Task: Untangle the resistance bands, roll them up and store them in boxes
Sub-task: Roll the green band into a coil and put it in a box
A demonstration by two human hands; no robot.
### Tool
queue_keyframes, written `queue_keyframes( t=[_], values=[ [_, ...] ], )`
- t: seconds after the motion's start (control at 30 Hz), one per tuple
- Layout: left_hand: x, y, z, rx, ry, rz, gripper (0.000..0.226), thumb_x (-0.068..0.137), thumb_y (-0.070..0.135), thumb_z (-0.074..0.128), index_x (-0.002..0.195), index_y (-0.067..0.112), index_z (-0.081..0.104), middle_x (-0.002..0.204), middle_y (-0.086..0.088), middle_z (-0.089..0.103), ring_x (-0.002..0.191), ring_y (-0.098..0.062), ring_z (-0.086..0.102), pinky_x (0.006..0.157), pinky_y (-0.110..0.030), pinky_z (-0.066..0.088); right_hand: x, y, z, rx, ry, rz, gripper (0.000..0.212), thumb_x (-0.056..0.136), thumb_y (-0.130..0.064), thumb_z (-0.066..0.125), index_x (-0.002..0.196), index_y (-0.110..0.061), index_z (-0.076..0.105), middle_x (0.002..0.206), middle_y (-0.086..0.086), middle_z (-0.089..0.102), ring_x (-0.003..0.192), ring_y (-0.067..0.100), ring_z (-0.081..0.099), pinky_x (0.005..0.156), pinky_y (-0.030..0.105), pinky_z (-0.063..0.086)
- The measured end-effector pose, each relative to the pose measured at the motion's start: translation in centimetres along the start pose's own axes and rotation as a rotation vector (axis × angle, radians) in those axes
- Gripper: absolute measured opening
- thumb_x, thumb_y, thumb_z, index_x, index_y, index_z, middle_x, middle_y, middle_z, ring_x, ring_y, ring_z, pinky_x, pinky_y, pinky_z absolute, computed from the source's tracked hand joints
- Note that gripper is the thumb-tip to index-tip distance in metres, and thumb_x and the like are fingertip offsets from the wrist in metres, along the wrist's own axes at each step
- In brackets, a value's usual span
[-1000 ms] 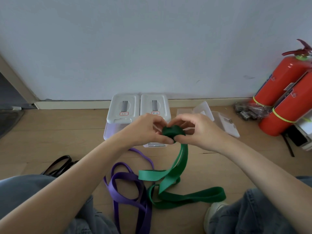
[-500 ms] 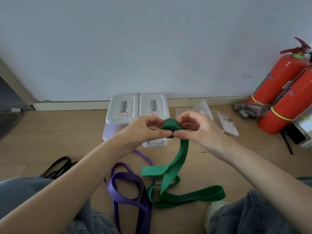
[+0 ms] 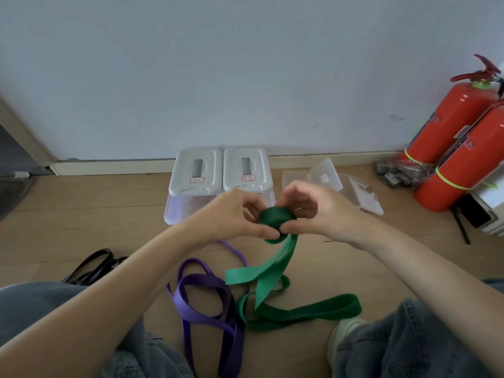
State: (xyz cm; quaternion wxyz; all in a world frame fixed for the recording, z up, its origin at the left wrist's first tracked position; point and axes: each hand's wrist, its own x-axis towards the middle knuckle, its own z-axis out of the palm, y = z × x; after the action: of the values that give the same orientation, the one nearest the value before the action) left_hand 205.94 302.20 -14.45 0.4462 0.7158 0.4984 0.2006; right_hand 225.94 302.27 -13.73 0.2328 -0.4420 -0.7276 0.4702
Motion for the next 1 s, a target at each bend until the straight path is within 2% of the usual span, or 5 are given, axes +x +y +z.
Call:
queue_keyframes(
  t=[0.1, 0.33, 0.6, 0.83, 1.0],
  values=[
    [-0.1, 0.5, -1.3, -0.259, 0.014, 0.01, 0.035, 0.055, 0.037, 0.081, 0.083, 0.02, 0.068, 0.084, 0.002, 0.073, 0.078, -0.01, 0.069, 0.068, -0.013, 0.049, -0.2, -0.4, 0.2, 0.301, 0.129, -0.025, 0.042, 0.06, -0.032, 0.079, 0.096, -0.024, 0.06, 0.095, -0.008, 0.071, 0.094, 0.009, 0.066, 0.084, 0.023, 0.053],
    [0.4, 0.8, -0.7, -0.581, 0.143, -0.012, 0.033, 0.062, 0.031, 0.073, 0.091, 0.017, 0.067, 0.088, 0.005, 0.072, 0.081, -0.002, 0.068, 0.062, -0.006, 0.046, 0.4, -1.0, 1.5, 0.391, 0.448, -0.03, 0.046, 0.059, -0.03, 0.081, 0.097, -0.014, 0.061, 0.104, 0.003, 0.07, 0.094, 0.014, 0.068, 0.085, 0.031, 0.054],
    [0.4, -0.1, 0.1, 0.09, 0.051, 0.006, 0.037, 0.064, 0.016, 0.084, 0.098, 0.013, 0.069, 0.091, 0.003, 0.068, 0.083, -0.015, 0.066, 0.082, -0.031, 0.053, 0.8, -0.7, 1.7, -0.595, 0.138, -0.237, 0.024, 0.075, -0.021, 0.076, 0.094, -0.014, 0.063, 0.085, -0.003, 0.064, 0.079, 0.012, 0.059, 0.068, 0.027, 0.045],
    [0.3, 0.6, -1.9, -0.337, 0.15, 0.024, 0.037, 0.058, 0.032, 0.08, 0.091, 0.02, 0.07, 0.086, 0.01, 0.072, 0.081, -0.003, 0.068, 0.065, -0.007, 0.045, 0.8, -1.0, 0.5, 0.256, 0.25, -0.044, 0.053, 0.058, -0.036, 0.08, 0.104, -0.028, 0.056, 0.105, -0.008, 0.069, 0.1, 0.002, 0.063, 0.089, 0.02, 0.05],
    [0.5, 0.7, -1.6, -0.378, 0.181, 0.022, 0.035, 0.06, 0.035, 0.078, 0.091, 0.022, 0.069, 0.086, 0.015, 0.071, 0.08, 0.004, 0.066, 0.063, -0.005, 0.045, 0.7, -1.2, 1.1, 0.237, 0.323, -0.027, 0.046, 0.066, -0.015, 0.082, 0.1, -0.021, 0.052, 0.096, -0.005, 0.07, 0.086, 0.005, 0.067, 0.078, 0.022, 0.055]
  ],
)
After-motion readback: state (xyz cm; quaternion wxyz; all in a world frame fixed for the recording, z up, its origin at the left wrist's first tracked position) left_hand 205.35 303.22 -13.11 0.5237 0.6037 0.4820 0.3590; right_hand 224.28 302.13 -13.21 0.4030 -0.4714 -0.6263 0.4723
